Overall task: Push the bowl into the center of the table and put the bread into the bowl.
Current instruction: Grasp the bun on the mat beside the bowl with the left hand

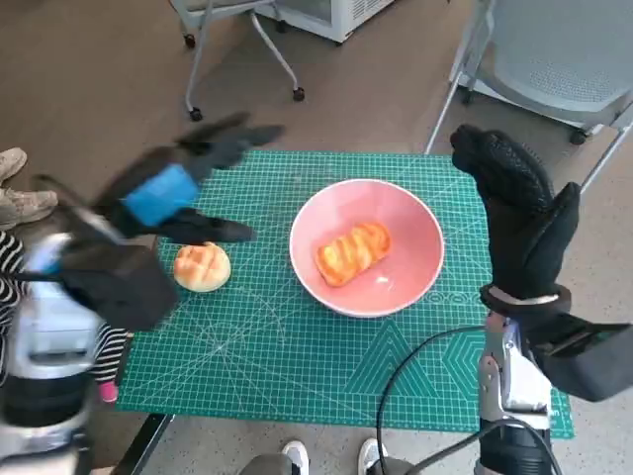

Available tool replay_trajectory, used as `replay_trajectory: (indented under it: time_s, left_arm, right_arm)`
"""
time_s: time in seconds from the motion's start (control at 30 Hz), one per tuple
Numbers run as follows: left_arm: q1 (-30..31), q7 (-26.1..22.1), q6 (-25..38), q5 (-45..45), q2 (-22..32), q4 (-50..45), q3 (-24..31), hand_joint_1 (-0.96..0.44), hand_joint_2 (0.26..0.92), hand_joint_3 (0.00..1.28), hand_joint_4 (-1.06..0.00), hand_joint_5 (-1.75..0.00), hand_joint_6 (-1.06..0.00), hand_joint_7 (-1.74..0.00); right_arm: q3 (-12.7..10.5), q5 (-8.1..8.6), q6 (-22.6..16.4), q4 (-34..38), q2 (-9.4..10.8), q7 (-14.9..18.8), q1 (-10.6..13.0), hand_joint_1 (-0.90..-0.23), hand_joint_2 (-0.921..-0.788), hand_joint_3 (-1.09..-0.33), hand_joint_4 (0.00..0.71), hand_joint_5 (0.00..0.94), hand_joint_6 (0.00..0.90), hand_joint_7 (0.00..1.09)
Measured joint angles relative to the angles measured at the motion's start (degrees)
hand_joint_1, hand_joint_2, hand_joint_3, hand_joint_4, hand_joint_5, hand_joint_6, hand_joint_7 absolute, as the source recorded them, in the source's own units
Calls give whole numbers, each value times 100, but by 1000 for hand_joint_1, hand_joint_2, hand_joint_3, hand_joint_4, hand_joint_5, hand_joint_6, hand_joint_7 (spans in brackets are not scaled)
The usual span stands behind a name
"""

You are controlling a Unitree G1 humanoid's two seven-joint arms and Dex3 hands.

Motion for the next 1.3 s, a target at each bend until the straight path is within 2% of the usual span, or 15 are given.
replay_trajectory:
  time_s: [0.17, 0.3, 0.53, 0.8, 0.97, 1.3]
  left_arm:
    - [127, -308, 261, -7, 394, 1, 66, -24, 690, 5, -118, -2, -264, -80]
    - [220, -627, 556, -6, 669, -1, 47, 99, 696, 9, -80, 0, -238, -39]
    - [271, -968, 1032, 136, 959, -24, -104, 139, 712, 15, -49, 0, -219, -14]
    - [265, -1019, 1218, 207, 971, -109, -227, 147, 728, 18, -41, 0, -209, -4]
    - [217, -1012, 1530, 492, 928, -114, -580, 161, 741, 22, -44, -3, -199, -1]
    - [78, -856, 1363, 733, 630, 653, -1131, 171, 757, 22, -59, -5, -192, -1]
  right_arm:
    - [1, 75, -2, 64, 0, 60, -12, -666, -921, -687, 181, 1, 54, 567]
    - [2, 100, -12, 108, 0, 113, -31, -666, -921, -686, 181, 1, 55, 566]
    - [-9, 110, -51, 186, -13, 185, -46, -666, -921, -690, 182, 1, 56, 566]
    - [-25, 113, -59, 218, -19, 218, -60, -663, -921, -692, 182, 1, 56, 565]
    - [-32, 157, -44, 221, -60, 271, -85, -660, -921, -693, 182, 1, 55, 564]
    - [-41, 157, -40, 216, -152, 277, -95, -661, -921, -703, 181, 0, 50, 563]
